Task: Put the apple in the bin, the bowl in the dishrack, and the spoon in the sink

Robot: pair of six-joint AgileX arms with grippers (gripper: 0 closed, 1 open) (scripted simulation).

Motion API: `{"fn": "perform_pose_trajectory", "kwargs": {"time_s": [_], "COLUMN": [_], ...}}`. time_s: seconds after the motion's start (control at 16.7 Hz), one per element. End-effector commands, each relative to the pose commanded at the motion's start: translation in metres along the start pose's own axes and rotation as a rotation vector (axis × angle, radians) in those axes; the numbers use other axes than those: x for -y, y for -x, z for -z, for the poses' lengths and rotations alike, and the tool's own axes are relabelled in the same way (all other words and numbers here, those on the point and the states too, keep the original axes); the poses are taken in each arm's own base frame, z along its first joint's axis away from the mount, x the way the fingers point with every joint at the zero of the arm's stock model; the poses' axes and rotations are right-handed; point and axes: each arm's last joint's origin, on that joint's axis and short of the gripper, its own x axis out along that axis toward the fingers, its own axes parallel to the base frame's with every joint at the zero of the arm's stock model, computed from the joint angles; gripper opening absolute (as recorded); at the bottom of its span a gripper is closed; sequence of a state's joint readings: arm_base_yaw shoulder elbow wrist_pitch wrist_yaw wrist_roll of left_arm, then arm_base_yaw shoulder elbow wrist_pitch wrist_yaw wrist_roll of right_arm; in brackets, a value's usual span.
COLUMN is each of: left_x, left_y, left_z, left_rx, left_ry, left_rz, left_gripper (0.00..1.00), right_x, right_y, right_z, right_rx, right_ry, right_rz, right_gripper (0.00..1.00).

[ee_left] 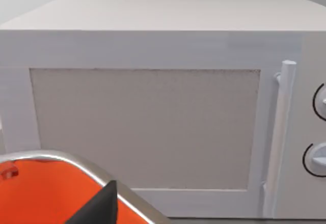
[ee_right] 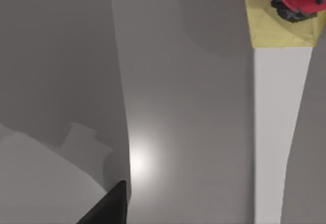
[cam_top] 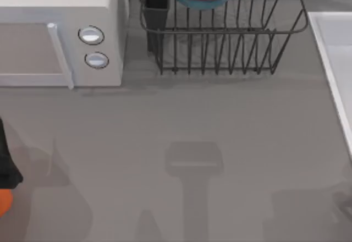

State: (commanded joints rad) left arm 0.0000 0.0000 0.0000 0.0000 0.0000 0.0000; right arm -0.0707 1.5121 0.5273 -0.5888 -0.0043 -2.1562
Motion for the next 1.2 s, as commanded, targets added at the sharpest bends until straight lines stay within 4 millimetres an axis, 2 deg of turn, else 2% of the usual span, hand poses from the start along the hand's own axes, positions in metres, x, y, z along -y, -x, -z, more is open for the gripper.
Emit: {"fn": "perform_pose_trajectory", "kwargs": {"time_s": [0.12,0.9,1.2], "left_x": [0.0,0.0,0.0], "left_y": [0.0,0.0,0.0], "left_z": [0.0,0.0,0.0], "left_rx": [0.0,0.0,0.0], "left_ry": [0.0,0.0,0.0], "left_rz": [0.0,0.0,0.0], "left_gripper": [1.0,1.0,1.0], "right_x": [0.0,0.0,0.0], "right_y": [0.0,0.0,0.0], "right_z": [0.0,0.0,0.0], "right_rx": [0.0,0.0,0.0], "right_ry": [0.0,0.0,0.0], "right_rz": [0.0,0.0,0.0], "right_gripper": [1.0,0.02,0.0]}}
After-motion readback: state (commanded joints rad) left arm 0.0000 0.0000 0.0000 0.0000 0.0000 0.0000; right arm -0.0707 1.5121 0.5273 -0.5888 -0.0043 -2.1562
